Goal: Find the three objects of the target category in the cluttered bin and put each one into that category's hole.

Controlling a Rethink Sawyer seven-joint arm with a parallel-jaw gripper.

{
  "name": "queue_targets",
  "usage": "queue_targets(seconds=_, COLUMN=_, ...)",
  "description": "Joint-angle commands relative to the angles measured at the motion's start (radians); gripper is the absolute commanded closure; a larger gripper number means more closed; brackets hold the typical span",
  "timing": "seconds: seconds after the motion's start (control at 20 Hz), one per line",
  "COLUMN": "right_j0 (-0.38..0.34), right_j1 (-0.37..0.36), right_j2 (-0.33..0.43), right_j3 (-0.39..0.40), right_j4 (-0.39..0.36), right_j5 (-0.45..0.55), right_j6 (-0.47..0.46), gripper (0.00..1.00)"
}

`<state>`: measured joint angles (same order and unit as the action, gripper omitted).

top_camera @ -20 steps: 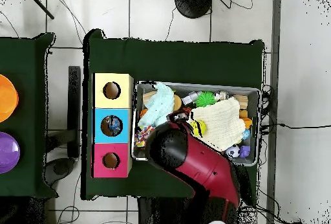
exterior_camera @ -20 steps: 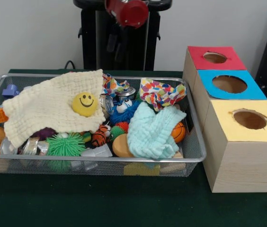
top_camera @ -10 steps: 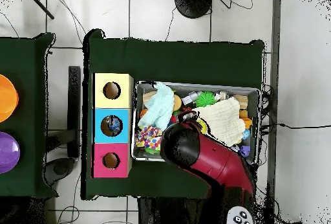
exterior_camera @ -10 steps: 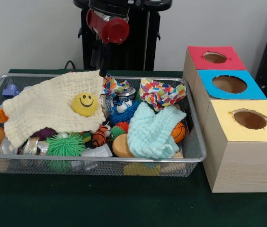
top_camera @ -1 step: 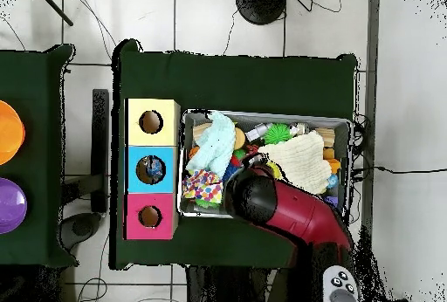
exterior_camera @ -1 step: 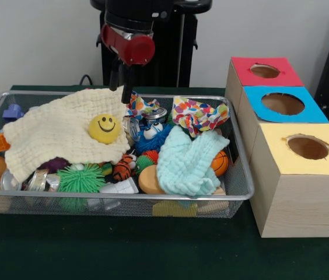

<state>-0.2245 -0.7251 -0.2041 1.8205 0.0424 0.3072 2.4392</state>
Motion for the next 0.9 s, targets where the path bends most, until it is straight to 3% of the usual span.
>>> queue_targets(seconds=0.05, right_j0=-0.065, right_j1=0.001, right_j2=0.137, right_j3=0.003, right_j4=-0.105, right_j5=0.019, right_j6=-0.122, gripper=0.00)
queue_targets(seconds=0.9, right_j0=-0.205, right_j1=0.036, right_j2=0.247, right_j3=-0.107, right_j4=-0.293, right_j5=0.043, right_j6=-0.168, gripper=0.00)
